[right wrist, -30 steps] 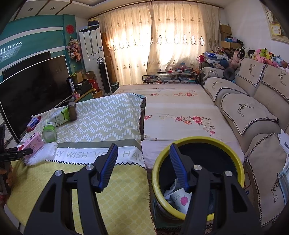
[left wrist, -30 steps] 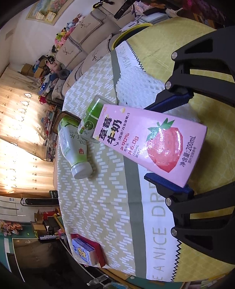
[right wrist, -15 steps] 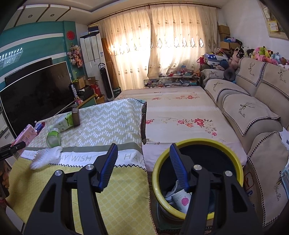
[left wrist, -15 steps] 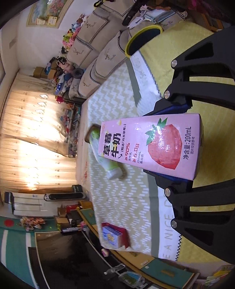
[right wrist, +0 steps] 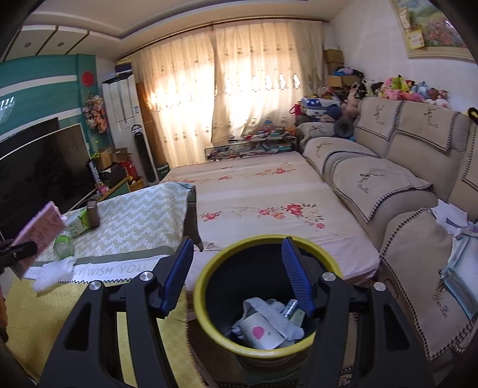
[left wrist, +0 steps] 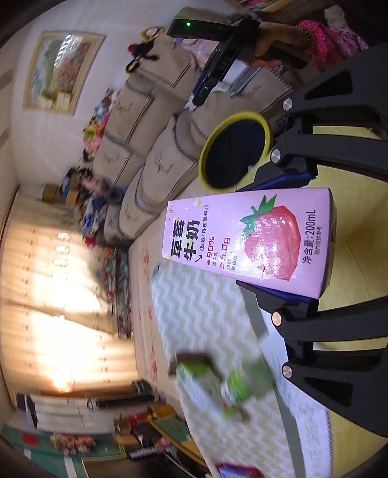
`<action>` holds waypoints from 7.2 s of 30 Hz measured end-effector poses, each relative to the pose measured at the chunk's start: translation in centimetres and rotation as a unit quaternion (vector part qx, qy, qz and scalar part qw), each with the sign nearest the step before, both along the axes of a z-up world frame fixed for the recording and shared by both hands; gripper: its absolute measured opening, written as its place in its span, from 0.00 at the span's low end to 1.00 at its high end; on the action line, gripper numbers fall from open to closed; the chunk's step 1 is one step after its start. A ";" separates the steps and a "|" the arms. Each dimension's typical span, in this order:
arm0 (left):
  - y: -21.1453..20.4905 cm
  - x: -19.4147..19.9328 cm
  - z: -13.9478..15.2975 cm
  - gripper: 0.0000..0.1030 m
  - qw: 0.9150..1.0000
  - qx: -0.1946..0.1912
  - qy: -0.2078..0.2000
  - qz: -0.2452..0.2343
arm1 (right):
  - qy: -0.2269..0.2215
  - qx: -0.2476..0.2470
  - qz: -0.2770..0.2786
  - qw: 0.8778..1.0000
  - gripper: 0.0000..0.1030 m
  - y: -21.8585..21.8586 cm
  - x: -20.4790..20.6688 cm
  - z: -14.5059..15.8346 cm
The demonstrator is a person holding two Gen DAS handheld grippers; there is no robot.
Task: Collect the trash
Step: 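Carry the milk carton over the yellow bin and open the left tool, then grasp the green-lidded clear jar with the right tool, then carry the jar over the yellow bin and open the right tool, then grasp the white foam mesh net with the left tool, then carry the mesh net over the yellow bin and open the left tool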
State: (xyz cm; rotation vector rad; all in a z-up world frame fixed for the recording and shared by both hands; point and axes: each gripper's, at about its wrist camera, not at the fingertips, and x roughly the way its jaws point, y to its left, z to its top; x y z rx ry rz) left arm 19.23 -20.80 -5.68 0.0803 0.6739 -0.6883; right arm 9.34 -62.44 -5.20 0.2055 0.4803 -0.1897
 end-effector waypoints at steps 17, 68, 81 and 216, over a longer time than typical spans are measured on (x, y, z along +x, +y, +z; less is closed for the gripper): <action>-23.6 3.6 -5.0 0.51 0.986 0.034 0.066 -0.147 | -0.010 0.004 -0.103 0.995 0.59 -8.1 -5.7 -0.8; 24.3 -9.8 1.3 0.89 0.948 -0.056 -0.062 0.307 | 0.079 -0.011 0.353 0.932 0.62 32.3 16.8 -1.9; 23.5 -8.2 -0.2 0.89 0.952 -0.063 -0.043 0.296 | 0.142 -0.009 0.341 0.929 0.62 35.3 22.8 -6.2; -3.1 0.6 0.8 0.11 0.999 0.032 -0.025 -0.001 | 0.027 0.019 -0.027 0.999 0.56 -1.5 -0.2 -3.5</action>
